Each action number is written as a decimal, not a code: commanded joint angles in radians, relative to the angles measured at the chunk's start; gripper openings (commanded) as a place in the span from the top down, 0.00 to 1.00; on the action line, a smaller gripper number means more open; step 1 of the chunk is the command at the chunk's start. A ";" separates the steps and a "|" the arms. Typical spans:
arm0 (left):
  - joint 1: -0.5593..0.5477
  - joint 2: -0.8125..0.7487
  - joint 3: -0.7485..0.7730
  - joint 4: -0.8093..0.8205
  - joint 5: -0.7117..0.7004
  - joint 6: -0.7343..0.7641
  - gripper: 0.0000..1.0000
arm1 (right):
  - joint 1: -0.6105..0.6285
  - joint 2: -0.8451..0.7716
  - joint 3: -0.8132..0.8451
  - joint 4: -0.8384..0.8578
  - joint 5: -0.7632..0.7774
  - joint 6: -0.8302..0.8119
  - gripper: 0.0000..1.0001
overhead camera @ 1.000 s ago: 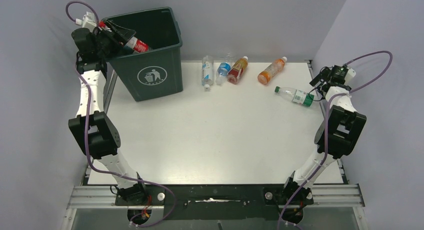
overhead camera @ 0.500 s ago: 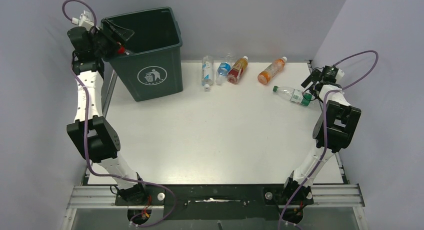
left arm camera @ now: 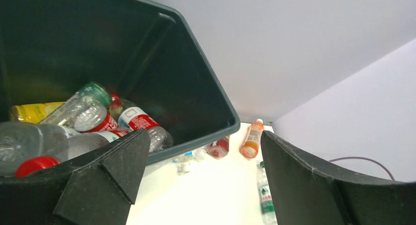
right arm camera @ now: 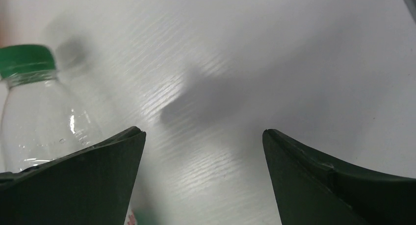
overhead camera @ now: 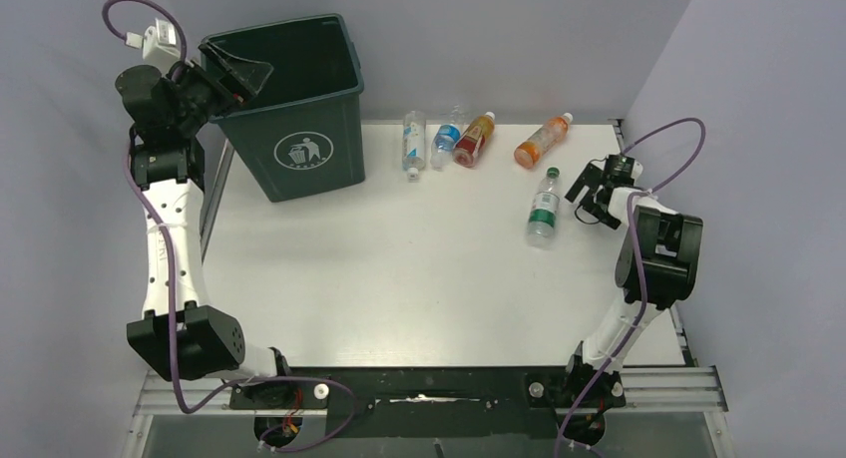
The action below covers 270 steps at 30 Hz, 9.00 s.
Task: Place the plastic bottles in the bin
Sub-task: Move the plastic bottle to the center of the board, then pick up the plastic bottle at the center of the board, then place the plastic bottle in the trash bin.
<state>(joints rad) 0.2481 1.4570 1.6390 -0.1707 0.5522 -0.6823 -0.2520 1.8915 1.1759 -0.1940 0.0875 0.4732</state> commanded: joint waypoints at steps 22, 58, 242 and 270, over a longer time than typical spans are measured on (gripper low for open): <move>-0.339 -0.109 -0.172 -0.044 -0.163 0.103 0.16 | 0.205 -0.099 0.103 0.034 -0.061 0.026 0.01; -0.520 -0.037 -0.176 -0.117 -0.248 0.176 0.16 | 0.206 -0.044 0.206 0.148 -0.162 -0.129 0.02; -0.831 0.100 -0.790 0.706 0.066 -0.329 0.10 | 0.858 -0.811 -0.575 0.106 -0.291 0.099 0.56; -0.854 0.081 -0.785 0.577 -0.011 -0.243 0.28 | 1.039 -0.738 -0.441 0.133 -0.206 0.085 0.56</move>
<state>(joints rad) -0.6006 1.5677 0.8215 0.4179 0.5583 -0.9718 0.7807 1.1576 0.6861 -0.1081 -0.1642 0.5678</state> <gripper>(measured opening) 0.812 0.582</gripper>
